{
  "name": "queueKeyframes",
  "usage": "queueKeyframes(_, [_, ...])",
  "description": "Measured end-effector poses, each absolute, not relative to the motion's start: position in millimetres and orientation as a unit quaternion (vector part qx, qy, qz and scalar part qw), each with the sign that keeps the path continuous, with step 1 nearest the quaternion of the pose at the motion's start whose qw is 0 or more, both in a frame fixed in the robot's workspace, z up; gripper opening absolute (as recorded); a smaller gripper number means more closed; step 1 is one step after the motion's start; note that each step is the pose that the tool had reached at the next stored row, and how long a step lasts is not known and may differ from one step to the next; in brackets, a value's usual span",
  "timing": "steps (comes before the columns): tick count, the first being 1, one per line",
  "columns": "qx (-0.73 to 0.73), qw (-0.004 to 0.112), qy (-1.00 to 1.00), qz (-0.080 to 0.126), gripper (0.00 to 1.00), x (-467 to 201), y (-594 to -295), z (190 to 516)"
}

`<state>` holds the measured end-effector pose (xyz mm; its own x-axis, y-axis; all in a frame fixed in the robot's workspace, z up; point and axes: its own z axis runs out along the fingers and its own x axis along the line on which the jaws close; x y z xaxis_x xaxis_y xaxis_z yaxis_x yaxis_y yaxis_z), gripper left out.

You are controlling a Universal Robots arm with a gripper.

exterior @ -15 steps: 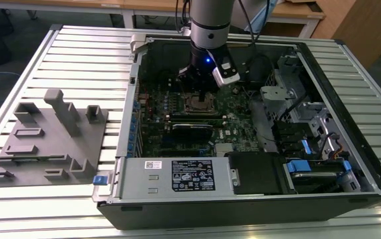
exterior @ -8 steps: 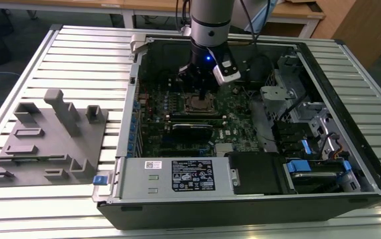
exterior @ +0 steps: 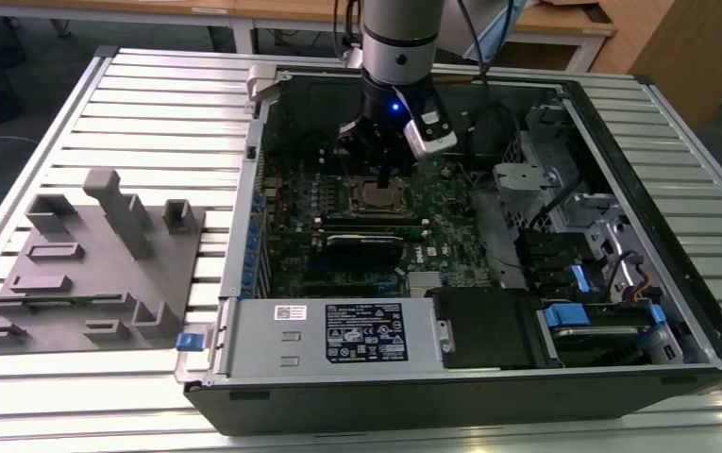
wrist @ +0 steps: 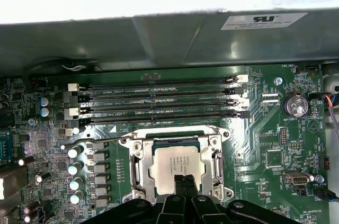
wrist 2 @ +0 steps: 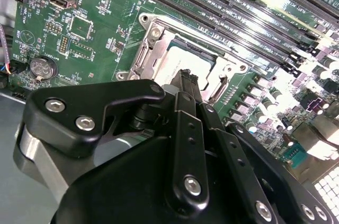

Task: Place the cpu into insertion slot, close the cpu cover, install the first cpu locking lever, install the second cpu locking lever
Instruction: 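Install the first cpu locking lever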

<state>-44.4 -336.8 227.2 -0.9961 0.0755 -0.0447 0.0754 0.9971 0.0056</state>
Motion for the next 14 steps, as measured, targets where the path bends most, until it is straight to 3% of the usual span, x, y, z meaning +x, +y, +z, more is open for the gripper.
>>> queueKeyframes(14, [0.038,0.024,0.999,0.002,0.10,-51.2,-336.8,227.1])
